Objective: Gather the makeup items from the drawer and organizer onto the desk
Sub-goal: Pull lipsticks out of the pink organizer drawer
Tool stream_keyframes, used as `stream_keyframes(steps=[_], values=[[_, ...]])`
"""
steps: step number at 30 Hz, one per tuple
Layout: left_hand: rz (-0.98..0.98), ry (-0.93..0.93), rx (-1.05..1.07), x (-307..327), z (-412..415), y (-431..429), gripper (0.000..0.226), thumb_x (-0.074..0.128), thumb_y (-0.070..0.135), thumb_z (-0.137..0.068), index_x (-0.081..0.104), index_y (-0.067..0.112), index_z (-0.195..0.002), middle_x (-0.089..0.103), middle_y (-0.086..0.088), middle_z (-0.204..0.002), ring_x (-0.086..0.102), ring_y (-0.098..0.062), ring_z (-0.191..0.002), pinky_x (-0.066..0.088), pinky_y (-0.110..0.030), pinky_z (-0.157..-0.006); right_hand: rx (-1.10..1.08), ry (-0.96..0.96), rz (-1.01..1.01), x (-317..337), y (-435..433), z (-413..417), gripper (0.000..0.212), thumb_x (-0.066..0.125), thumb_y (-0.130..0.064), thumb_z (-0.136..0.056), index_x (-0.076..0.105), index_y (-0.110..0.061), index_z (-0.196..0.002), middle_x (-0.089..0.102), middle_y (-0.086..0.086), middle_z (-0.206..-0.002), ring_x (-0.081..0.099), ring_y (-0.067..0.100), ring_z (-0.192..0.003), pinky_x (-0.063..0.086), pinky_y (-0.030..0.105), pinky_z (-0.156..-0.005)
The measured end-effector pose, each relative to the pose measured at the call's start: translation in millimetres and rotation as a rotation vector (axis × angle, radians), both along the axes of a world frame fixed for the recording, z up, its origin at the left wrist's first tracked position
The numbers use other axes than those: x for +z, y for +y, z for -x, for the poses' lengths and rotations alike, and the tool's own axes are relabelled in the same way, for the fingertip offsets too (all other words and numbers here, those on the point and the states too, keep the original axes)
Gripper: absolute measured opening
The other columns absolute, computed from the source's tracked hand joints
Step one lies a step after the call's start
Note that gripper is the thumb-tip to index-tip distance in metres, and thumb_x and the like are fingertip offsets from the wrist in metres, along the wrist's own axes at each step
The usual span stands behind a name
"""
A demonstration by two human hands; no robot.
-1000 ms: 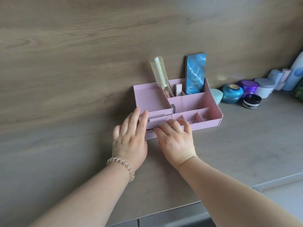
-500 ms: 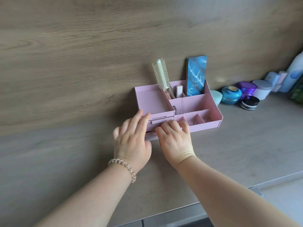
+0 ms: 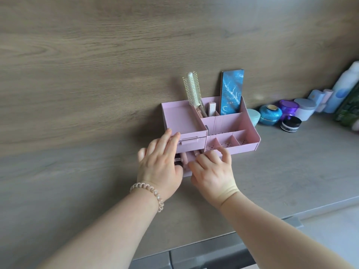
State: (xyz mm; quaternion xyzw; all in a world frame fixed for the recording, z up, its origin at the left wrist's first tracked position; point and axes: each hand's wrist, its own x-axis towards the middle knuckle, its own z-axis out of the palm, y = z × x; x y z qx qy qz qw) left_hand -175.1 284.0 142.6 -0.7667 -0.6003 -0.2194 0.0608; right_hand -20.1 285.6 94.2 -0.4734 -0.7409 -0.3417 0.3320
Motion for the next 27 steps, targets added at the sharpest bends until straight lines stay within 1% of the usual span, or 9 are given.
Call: stream_keyframes(steps=[3, 6, 9, 12, 16, 18, 20, 24, 27], values=[[0.008, 0.036, -0.037, 4.0, 7.5, -0.3, 0.073, 0.033, 0.026, -0.064, 0.04, 0.029, -0.137, 0.039, 0.006, -0.148, 0.045, -0.019, -0.12, 0.037, -0.038, -0.088, -0.057, 0.037, 0.053, -0.2, -13.9, -0.2, 0.03, 0.055, -0.006, -0.072, 0.059, -0.022, -0.097, 0.059, -0.002, -0.072, 0.051, 0.024, -0.09, 0.035, 0.06, -0.097], [0.023, 0.059, -0.057, 6.2, 10.7, 0.5, 0.073, 0.036, 0.017, -0.065, 0.038, 0.029, -0.138, 0.039, 0.007, -0.148, 0.045, -0.019, -0.119, 0.037, -0.038, -0.087, -0.116, 0.043, 0.174, -1.0, -23.8, 0.9, 0.038, 0.064, -0.005, -0.066, 0.062, -0.023, -0.1, 0.063, -0.002, -0.078, 0.052, 0.029, -0.105, 0.027, 0.068, -0.1], [0.034, 0.063, -0.05, 5.6, 8.8, -0.7, 0.078, 0.044, 0.008, -0.065, 0.035, 0.029, -0.14, 0.035, 0.006, -0.15, 0.043, -0.018, -0.121, 0.036, -0.037, -0.087, -0.148, 0.026, 0.281, 3.8, -30.5, -0.2, 0.04, 0.069, -0.005, -0.062, 0.069, -0.026, -0.096, 0.063, -0.004, -0.073, 0.053, 0.028, -0.1, 0.026, 0.072, -0.099], [0.038, 0.075, -0.042, 3.9, 7.2, -1.9, 0.08, 0.044, 0.004, -0.067, 0.031, 0.028, -0.141, 0.032, 0.005, -0.152, 0.042, -0.018, -0.122, 0.037, -0.038, -0.086, -0.117, 0.016, 0.283, 11.7, -31.4, -1.5, 0.04, 0.055, -0.004, -0.065, 0.07, -0.023, -0.097, 0.06, -0.005, -0.066, 0.047, 0.023, -0.089, 0.026, 0.073, -0.098], [0.038, 0.108, -0.039, 3.4, 9.4, -1.0, 0.075, 0.028, 0.009, -0.068, 0.031, 0.027, -0.141, 0.035, 0.003, -0.15, 0.046, -0.019, -0.118, 0.04, -0.037, -0.082, -0.083, -0.048, 0.299, 17.9, -24.4, -3.7, 0.039, 0.059, -0.002, -0.061, 0.064, -0.018, -0.096, 0.055, -0.002, -0.062, 0.057, 0.027, -0.074, 0.027, 0.069, -0.101], [0.04, 0.115, -0.035, 3.9, 9.4, -0.7, 0.075, 0.02, 0.011, -0.068, 0.033, 0.026, -0.14, 0.038, 0.003, -0.149, 0.048, -0.019, -0.116, 0.041, -0.037, -0.08, -0.059, -0.069, 0.305, 18.7, -22.5, -5.4, 0.039, 0.052, -0.001, -0.063, 0.062, -0.017, -0.098, 0.054, -0.002, -0.062, 0.056, 0.027, -0.071, 0.026, 0.066, -0.101], [0.041, 0.114, -0.029, 4.6, 8.1, -0.7, 0.074, 0.019, 0.012, -0.069, 0.033, 0.026, -0.14, 0.038, 0.003, -0.149, 0.05, -0.02, -0.115, 0.041, -0.037, -0.08, -0.038, -0.08, 0.282, 17.4, -24.0, -7.1, 0.042, 0.05, 0.0, -0.063, 0.057, -0.018, -0.1, 0.053, -0.002, -0.062, 0.054, 0.026, -0.072, 0.027, 0.064, -0.099], [0.038, 0.122, -0.024, 3.4, 7.2, 0.2, 0.074, 0.021, 0.009, -0.069, 0.033, 0.025, -0.14, 0.039, 0.002, -0.148, 0.052, -0.02, -0.113, 0.042, -0.037, -0.079, 0.001, -0.091, 0.232, 9.5, -39.6, -15.0, 0.042, 0.067, 0.002, -0.057, 0.06, -0.019, -0.093, 0.055, -0.002, -0.064, 0.048, 0.023, -0.08, 0.029, 0.062, -0.099], [0.037, 0.124, -0.015, 5.0, 6.8, -0.6, 0.076, 0.021, 0.009, -0.066, 0.035, 0.024, -0.14, 0.041, 0.0, -0.147, 0.053, -0.022, -0.112, 0.042, -0.037, -0.077, 0.018, -0.089, 0.201, 7.0, -51.5, -20.5, 0.044, 0.065, 0.001, -0.064, 0.057, -0.02, -0.102, 0.057, -0.004, -0.067, 0.048, 0.02, -0.088, 0.029, 0.061, -0.1]])
